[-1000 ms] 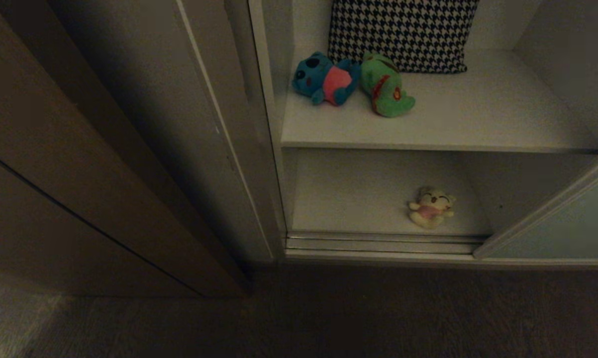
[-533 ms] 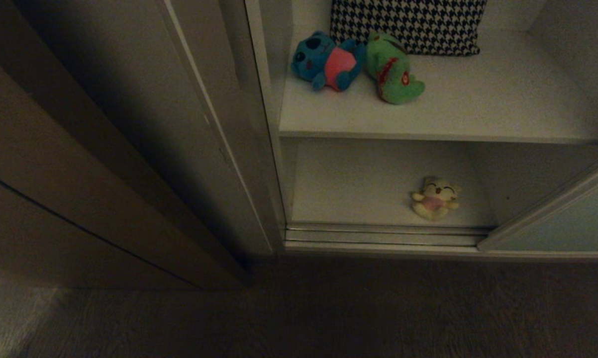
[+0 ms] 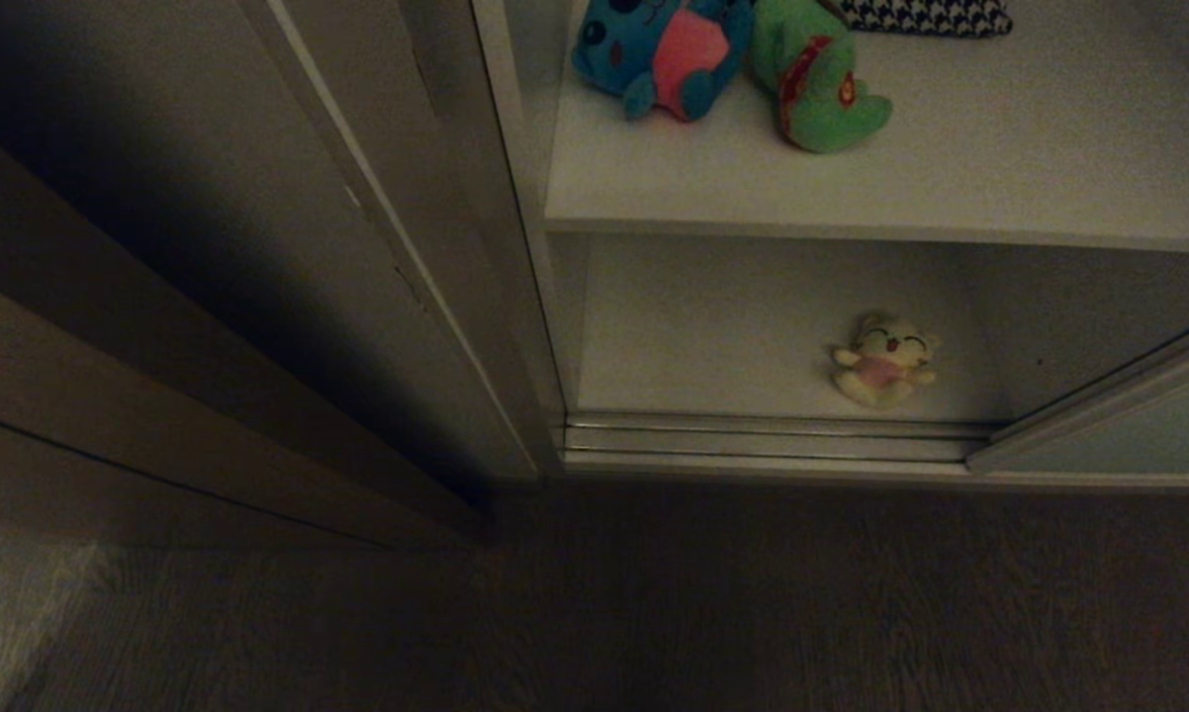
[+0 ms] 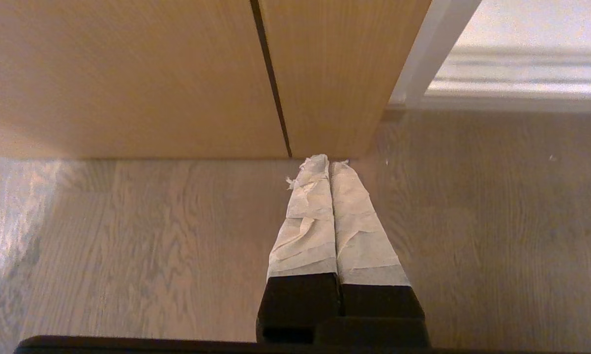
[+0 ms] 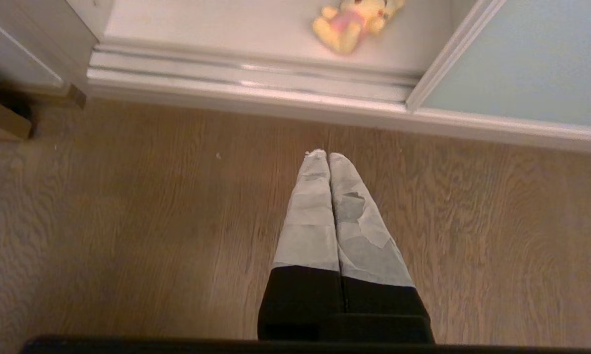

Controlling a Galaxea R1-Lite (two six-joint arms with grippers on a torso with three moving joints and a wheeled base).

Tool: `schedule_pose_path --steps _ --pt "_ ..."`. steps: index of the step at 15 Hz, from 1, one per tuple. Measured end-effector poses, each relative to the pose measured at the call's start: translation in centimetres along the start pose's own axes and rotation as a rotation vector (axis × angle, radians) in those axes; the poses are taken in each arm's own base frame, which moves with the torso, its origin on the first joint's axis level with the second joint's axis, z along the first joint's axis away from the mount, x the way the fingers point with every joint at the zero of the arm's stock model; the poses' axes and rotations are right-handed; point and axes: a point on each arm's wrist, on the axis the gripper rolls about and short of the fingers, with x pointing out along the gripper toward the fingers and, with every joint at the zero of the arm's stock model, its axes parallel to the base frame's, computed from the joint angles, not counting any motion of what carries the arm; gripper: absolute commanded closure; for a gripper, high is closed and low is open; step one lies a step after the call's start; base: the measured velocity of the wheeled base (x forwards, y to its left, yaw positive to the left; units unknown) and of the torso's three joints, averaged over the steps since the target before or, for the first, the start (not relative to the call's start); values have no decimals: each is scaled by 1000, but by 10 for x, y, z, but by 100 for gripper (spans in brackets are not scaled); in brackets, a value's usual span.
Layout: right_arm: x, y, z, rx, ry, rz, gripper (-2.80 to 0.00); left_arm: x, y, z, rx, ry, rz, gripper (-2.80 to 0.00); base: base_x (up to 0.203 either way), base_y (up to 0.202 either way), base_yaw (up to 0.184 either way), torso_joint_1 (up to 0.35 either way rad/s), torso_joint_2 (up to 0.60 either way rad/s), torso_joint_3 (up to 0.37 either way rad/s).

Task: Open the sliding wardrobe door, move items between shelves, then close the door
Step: Place the pink doll on the higher shelf

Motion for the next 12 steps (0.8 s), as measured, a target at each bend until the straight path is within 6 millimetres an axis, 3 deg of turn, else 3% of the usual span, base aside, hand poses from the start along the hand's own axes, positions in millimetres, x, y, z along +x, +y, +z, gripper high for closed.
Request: schedule_pose_path --steps 12 --pt "0 0 0 0 0 -1 0 0 0 0 0 0 0 0 0 0 0 3 2 -198"
